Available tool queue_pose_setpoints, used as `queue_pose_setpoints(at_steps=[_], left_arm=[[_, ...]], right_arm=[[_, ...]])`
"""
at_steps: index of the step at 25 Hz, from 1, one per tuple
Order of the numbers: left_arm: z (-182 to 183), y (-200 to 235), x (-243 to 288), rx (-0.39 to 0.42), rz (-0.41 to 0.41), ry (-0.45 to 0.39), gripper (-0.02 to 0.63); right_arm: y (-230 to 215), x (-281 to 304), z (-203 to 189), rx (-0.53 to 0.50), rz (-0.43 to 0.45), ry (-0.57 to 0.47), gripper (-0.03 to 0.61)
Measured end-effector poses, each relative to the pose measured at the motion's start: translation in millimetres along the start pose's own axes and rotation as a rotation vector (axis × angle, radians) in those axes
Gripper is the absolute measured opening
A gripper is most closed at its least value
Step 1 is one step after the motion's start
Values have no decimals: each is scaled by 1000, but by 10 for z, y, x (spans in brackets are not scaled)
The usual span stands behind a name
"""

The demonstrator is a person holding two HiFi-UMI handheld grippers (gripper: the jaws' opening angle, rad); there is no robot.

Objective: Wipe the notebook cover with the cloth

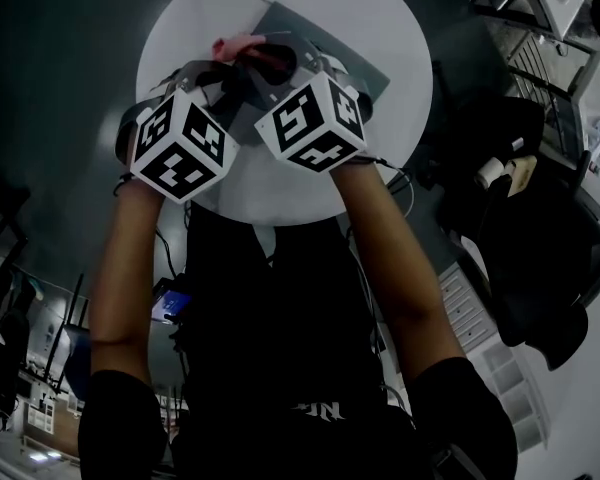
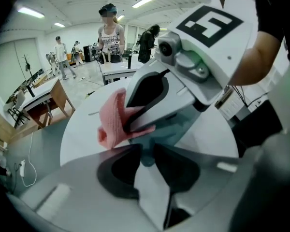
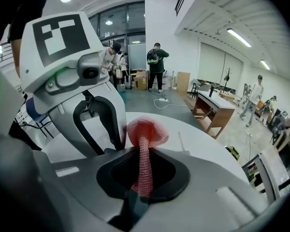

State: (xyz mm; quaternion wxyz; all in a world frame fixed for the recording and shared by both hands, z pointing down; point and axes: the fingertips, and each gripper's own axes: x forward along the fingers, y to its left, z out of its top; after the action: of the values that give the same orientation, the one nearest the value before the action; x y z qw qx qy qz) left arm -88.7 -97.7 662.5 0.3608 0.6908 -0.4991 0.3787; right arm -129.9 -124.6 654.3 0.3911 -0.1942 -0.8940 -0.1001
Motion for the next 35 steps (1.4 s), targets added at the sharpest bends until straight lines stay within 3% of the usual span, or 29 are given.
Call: queue_pose_setpoints(at_steps=[15, 35], left_arm=[[-17, 25, -62, 2, -9, 1, 87], [10, -13, -37, -1, 7, 38, 86]], right_arm=[[23, -381, -373, 30, -1, -5, 32], [-31, -1277, -1396, 84, -79, 100, 31]])
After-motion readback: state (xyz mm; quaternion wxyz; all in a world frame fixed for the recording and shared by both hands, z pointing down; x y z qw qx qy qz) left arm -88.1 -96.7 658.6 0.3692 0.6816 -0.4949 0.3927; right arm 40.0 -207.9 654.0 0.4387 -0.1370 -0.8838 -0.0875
